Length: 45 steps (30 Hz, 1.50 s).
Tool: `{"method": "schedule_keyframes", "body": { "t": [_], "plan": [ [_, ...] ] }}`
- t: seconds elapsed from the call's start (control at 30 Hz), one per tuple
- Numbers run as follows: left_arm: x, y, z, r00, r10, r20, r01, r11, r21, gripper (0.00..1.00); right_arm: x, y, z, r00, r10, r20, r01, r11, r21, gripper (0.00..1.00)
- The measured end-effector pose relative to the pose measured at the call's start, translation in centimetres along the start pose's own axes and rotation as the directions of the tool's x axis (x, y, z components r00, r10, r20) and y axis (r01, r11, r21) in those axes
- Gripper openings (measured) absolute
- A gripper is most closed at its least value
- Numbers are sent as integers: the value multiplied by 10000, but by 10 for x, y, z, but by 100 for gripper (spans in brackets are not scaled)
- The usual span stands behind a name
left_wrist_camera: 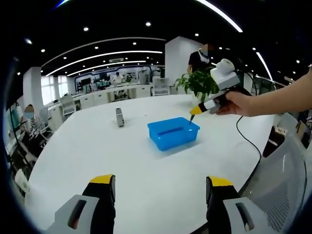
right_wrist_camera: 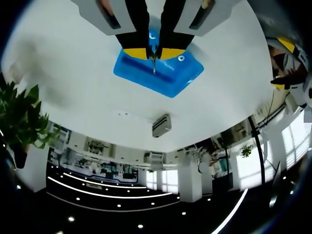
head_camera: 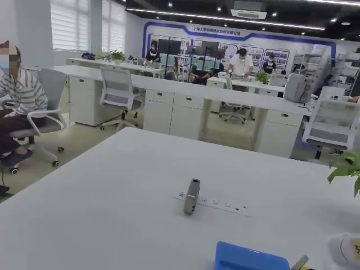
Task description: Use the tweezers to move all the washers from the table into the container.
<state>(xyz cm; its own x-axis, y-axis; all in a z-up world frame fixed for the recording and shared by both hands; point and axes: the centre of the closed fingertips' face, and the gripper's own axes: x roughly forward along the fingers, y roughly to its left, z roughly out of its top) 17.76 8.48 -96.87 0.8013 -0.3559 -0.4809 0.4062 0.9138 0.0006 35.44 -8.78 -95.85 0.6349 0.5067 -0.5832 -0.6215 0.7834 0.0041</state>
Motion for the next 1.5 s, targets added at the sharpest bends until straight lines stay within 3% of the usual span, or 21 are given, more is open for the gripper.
{"method": "schedule_keyframes", "body": {
  "t": [0.2,0.4,0.5,0.67,0.77,0.83,0.87,0.9,0.93,0.97,1.03,1.07,1.1,1.13,1.23,1.3,1.33,1.37,1.4,1.47,1.5],
  "plan": [
    [-4,-4,10,9994,-352,75,351,9994,65,72,-15,23,3,9980,609,182,-602,9975,-366,3],
    [-13,-16,33,9943,-1009,340,1003,9948,186,69,-31,54,-2,9908,1342,183,-1332,9899,-486,3],
    [-18,-28,46,9832,-1769,458,1780,9838,-205,68,-40,75,-5,9828,1848,42,-1836,9784,-945,3],
    [-27,-33,76,9680,-2275,1056,2327,9717,-398,66,-55,101,-8,9672,2540,-37,-2527,9605,-1167,3],
    [-31,-39,90,9580,-2662,1067,2705,9623,-279,59,-63,116,-11,9537,2997,-230,-3002,9453,-1276,3],
    [-36,-47,100,9438,-3128,1069,3144,9493,27,54,-72,132,-13,9372,3470,-342,-3486,9302,-1149,3],
    [-39,-53,105,9314,-3498,1006,3496,9367,204,51,-77,140,-12,9300,3665,-278,-3673,9238,-1081,3],
    [-40,-55,106,9264,-3631,996,3623,9317,263,48,-79,142,-12,9280,3719,-237,-3723,9219,-1072,3],
    [-44,-60,112,9156,-3885,1039,3862,9214,424,46,-84,150,-12,9209,3895,-172,-3891,9154,-1029,3],
    [-46,-63,115,9101,-4011,1046,3978,9160,513,43,-87,156,-13,9131,4073,-203,-4074,9085,-936,3],
    [-52,-73,123,8917,-4396,1083,4350,8982,641,40,-97,175,-20,8812,4702,-493,-4725,8793,-594,3],
    [-54,-76,125,8847,-4534,1080,4491,8913,625,38,-101,180,-21,8740,4832,-519,-4856,8726,-534,3],
    [-56,-78,126,8777,-4685,1012,4646,8835,606,37,-104,184,-22,8712,4884,-497,-4906,8699,-513,3],
    [-58,-84,127,8624,-4980,907,4941,8671,630,36,-108,189,-24,8648,4994,-521,-5017,8636,-503,3],
    [-61,-91,128,8442,-5299,804,5242,8476,821,32,-117,199,-31,8556,5113,-806,-5169,8520,-830,3],
    [-65,-100,123,8123,-5807,535,5731,8119,1115,25,-124,204,-35,8503,5154,-1060,-5253,8432,-1140,3],
    [-69,-107,119,7808,-6239,320,6179,7788,1086,20,-126,205,-36,8470,5202,-1095,-5307,8394,-1175,3],
    [-70,-111,118,7671,-6410,260,6366,7656,925,18,-129,208,-38,8414,5265,-1222,-5391,8337,-1200,3],
    [-70,-113,118,7599,-6493,305,6453,7592,849,18,-131,209,-39,8395,5277,-1297,-5417,8316,-1228,3],
    [-72,-118,115,7297,-6837,133,6781,7259,1147,18,-135,210,-42,8374,5279,-1415,-5446,8279,-1343,3],
    [-72,-122,113,7194,-6946,0,6882,7128,1354,18,-137,211,-43,8362,5287,-1459,-5465,8255,-1408,3]
  ]
}}
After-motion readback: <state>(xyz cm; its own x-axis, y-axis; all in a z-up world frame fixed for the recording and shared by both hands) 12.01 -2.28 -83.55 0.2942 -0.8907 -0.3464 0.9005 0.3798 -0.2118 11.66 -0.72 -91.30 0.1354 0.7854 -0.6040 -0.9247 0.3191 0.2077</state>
